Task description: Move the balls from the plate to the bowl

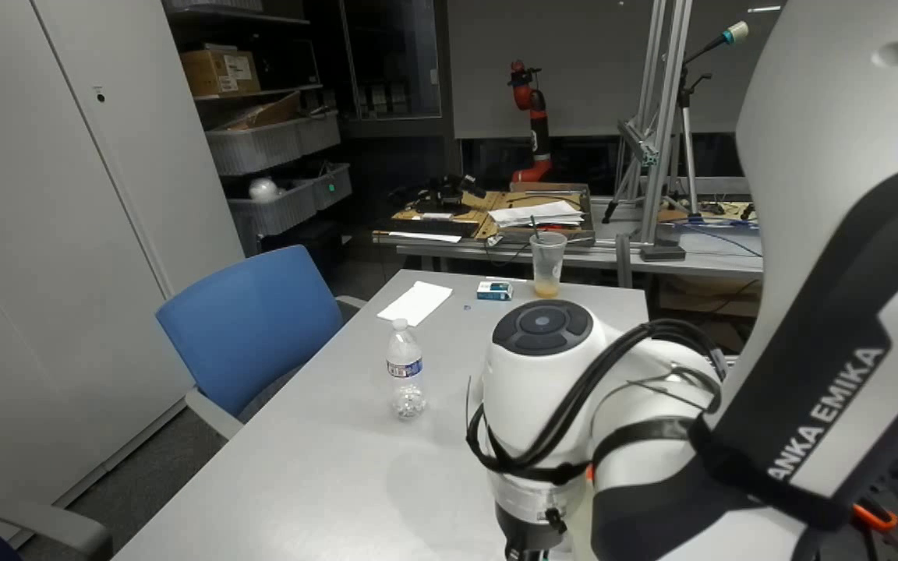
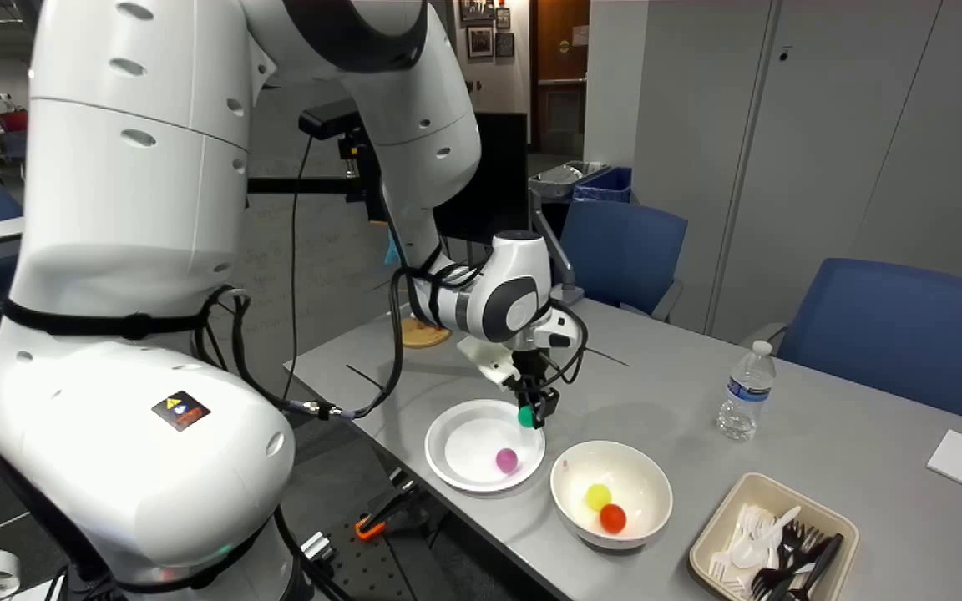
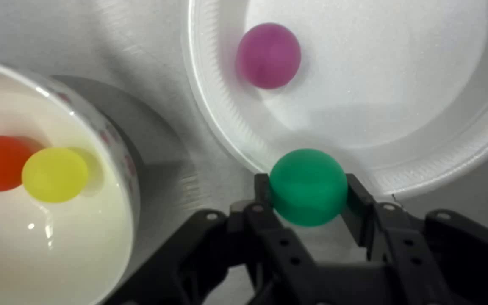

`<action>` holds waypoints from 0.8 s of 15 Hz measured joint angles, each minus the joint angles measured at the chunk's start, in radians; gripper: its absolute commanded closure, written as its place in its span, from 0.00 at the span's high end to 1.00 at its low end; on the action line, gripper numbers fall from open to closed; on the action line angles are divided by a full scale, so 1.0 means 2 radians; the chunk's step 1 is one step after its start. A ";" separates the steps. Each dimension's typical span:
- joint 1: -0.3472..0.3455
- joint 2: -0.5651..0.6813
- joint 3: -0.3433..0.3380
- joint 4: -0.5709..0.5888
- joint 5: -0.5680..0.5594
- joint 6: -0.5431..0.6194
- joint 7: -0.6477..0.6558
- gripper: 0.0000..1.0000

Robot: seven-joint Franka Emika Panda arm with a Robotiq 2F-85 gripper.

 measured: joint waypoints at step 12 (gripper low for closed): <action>-0.122 -0.095 0.005 -0.001 -0.052 -0.100 -0.044 0.44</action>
